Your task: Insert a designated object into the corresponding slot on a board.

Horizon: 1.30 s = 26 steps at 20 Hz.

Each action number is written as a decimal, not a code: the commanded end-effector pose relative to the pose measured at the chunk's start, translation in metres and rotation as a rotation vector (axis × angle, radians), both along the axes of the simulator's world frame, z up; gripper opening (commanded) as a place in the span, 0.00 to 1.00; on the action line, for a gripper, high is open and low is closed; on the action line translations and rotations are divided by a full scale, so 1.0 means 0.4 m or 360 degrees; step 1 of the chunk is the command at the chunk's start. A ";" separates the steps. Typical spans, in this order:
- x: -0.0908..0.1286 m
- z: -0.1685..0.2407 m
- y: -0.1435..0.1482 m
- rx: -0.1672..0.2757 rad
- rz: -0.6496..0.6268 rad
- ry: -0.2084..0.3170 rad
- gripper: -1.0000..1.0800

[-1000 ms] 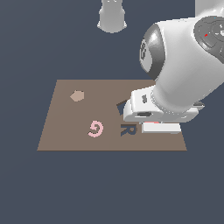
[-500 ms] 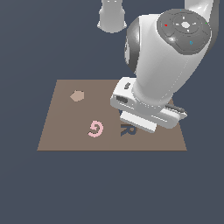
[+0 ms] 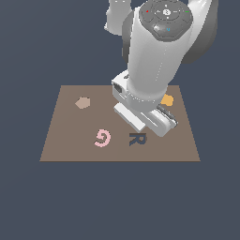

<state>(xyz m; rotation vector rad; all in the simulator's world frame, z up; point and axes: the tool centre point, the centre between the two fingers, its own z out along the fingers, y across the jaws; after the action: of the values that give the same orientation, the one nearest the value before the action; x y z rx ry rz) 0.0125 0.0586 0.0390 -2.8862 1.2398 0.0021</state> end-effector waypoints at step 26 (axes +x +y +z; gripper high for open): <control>-0.062 -0.022 -0.030 0.0001 -0.0392 0.0000 0.00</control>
<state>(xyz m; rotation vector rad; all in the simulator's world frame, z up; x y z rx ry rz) -0.0126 0.0464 0.0317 -2.7121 1.5853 0.0040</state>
